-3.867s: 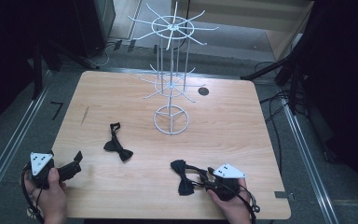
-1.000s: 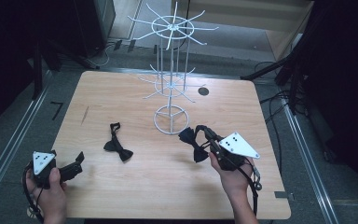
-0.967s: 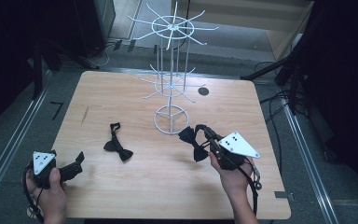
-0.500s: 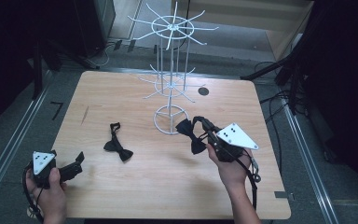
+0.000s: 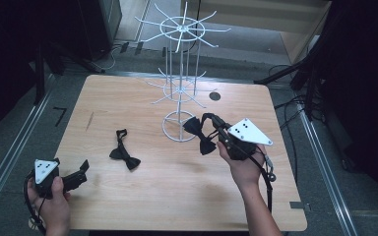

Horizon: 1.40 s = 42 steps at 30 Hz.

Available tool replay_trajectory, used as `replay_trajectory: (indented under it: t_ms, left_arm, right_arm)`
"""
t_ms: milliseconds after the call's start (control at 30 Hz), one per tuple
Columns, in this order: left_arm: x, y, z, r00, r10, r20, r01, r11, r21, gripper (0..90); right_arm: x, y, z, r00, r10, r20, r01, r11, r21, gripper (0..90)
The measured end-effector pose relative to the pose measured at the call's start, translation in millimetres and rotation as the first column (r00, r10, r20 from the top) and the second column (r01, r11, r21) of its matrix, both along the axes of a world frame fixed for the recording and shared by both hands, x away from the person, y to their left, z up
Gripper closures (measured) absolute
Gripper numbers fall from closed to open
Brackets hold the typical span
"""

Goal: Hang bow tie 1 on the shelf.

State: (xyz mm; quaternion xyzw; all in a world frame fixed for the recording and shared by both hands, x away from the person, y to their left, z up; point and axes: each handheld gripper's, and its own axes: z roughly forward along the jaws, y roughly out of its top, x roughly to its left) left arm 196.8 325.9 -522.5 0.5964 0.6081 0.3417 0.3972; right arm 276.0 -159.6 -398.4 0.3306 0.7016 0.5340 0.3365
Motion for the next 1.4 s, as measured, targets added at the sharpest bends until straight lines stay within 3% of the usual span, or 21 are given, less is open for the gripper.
replay_trajectory:
  t_ms: [667,833,867,1067,1400]
  left_arm:
    - [0.3,0.5,0.1,1.0,-0.003,-0.006,0.003,1.0,-0.005,3.7]
    - [0.4,0.8,0.0,1.0,-0.006,-0.006,0.006,1.0,-0.007,3.6]
    - [0.5,0.7,0.0,1.0,-0.005,-0.006,0.005,1.0,-0.008,3.6]
    - [0.5,0.9,0.0,1.0,-0.006,-0.006,0.006,0.9999,-0.009,3.7]
    - [0.6,0.6,0.0,1.0,-0.006,-0.006,0.006,1.0,-0.006,3.7]
  right_arm:
    - [13.4,3.7,14.0,0.9994,0.0,0.035,-0.001,1.0,0.032,89.8]
    - [21.4,4.1,13.4,0.9999,0.005,0.015,-0.006,0.999,0.04,89.7]
    - [28.3,2.7,11.0,0.9997,0.019,-0.014,-0.018,0.998,0.066,89.6]
    - [45.5,-0.6,2.2,0.9971,0.026,-0.072,-0.018,0.994,0.109,89.6]
    - [57.4,2.5,-7.3,0.9919,0.053,-0.115,-0.038,0.991,0.132,89.7]
